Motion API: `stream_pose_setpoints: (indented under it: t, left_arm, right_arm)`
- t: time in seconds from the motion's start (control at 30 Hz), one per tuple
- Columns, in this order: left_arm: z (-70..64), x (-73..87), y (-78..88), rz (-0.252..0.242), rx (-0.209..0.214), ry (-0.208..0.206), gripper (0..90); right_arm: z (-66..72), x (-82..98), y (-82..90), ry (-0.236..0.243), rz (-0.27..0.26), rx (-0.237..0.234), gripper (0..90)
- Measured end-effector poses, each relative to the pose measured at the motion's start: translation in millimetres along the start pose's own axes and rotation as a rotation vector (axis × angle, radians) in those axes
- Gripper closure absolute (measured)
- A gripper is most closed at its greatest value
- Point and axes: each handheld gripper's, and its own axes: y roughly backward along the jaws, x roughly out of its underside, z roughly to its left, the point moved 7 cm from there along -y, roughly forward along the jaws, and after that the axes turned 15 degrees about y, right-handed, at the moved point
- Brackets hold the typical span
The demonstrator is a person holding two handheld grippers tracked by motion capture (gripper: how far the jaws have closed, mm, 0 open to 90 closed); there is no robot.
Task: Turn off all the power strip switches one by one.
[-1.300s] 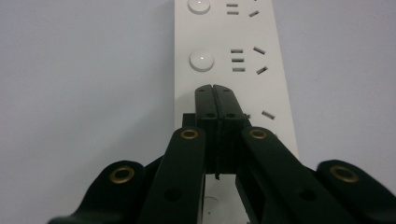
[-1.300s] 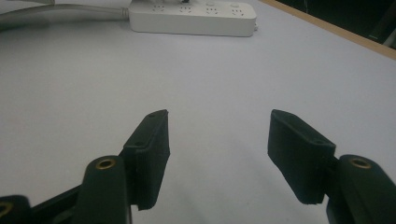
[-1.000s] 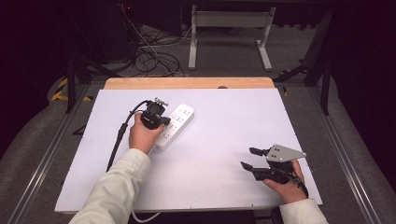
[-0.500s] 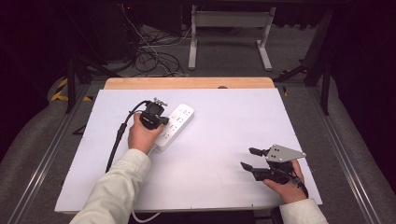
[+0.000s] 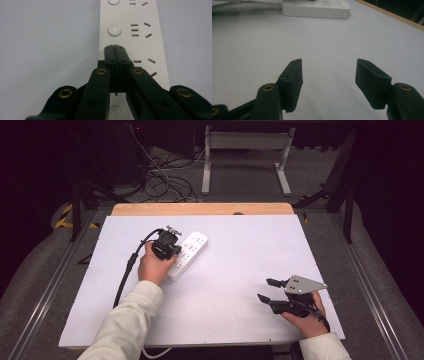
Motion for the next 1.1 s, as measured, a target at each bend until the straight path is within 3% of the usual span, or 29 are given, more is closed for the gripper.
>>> stream_pose_setpoints:
  t: [0.27, 0.33, 0.53, 0.67, 0.7, 0.77, 0.83, 0.93, 1.0, 1.1]
  left_arm:
    - [-0.1, 0.7, -0.6, -0.013, -0.004, -0.001, 90.0]
    - [-1.7, 0.9, -1.2, -0.017, -0.028, -0.019, 90.0]
    - [-1.9, 0.8, -2.3, -0.015, -0.026, -0.008, 90.0]
    - [-4.4, -2.0, 3.4, -0.002, -0.065, -0.022, 90.0]
    - [-3.9, -3.3, 5.5, -0.016, -0.034, -0.005, 90.0]
    - [-0.8, -11.3, 17.5, -0.091, 0.023, 0.034, 90.0]
    - [3.5, -21.0, 31.2, -0.148, 0.053, 0.052, 90.0]
    - [4.7, -25.4, 38.6, -0.152, 0.071, 0.064, 90.0]
    - [5.9, -26.9, 41.2, -0.151, 0.049, 0.045, 90.0]
    - [5.5, -27.6, 41.8, -0.149, 0.055, 0.045, 90.0]
  right_arm:
    - [0.6, -0.2, -0.5, -0.001, -0.001, -0.002, 39.7]
    - [0.6, -0.3, -0.6, -0.002, -0.002, -0.002, 39.7]
    - [1.3, -0.8, 0.1, 0.001, -0.006, -0.001, 39.7]
    - [0.5, -0.7, 0.3, 0.0, -0.005, -0.001, 39.7]
    - [0.2, -0.7, 0.4, -0.002, -0.006, -0.001, 39.7]
    - [-0.1, -0.4, 0.4, -0.005, -0.003, 0.001, 39.7]
    - [-0.1, -0.2, -0.2, -0.004, -0.001, 0.001, 39.7]
    - [0.6, -0.3, -1.6, -0.003, 0.001, -0.004, 39.7]
    - [0.9, -0.3, -1.7, -0.002, 0.002, -0.004, 39.7]
    - [0.6, -0.3, -1.1, -0.001, 0.001, -0.002, 39.7]
